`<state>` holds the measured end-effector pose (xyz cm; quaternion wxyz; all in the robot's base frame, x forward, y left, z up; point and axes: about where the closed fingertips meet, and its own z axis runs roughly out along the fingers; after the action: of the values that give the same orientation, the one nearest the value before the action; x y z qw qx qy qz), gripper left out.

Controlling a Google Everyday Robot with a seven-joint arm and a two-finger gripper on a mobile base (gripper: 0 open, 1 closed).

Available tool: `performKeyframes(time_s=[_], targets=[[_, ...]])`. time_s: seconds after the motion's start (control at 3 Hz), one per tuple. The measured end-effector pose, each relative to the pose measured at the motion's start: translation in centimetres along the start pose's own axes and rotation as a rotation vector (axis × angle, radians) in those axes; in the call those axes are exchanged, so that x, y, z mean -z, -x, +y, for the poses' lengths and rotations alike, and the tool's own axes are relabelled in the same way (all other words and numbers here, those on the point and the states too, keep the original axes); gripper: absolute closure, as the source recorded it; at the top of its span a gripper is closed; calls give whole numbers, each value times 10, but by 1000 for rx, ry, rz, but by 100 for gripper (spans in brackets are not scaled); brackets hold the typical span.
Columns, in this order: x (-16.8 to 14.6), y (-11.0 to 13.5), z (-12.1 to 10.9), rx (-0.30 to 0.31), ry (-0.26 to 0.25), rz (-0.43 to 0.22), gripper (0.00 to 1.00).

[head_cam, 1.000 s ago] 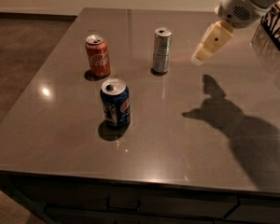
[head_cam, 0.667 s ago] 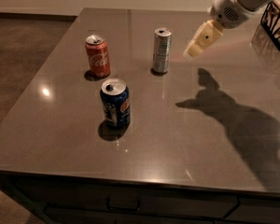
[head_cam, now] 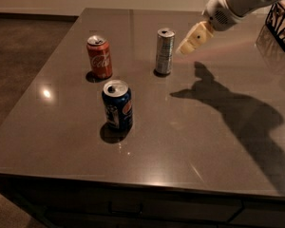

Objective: Move redbull can near coke can

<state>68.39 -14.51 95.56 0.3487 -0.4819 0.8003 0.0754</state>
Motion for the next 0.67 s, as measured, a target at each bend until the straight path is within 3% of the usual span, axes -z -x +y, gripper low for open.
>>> performKeyframes(time_s=[0.67], targets=[[-44,27,8,27,88,-52,0]])
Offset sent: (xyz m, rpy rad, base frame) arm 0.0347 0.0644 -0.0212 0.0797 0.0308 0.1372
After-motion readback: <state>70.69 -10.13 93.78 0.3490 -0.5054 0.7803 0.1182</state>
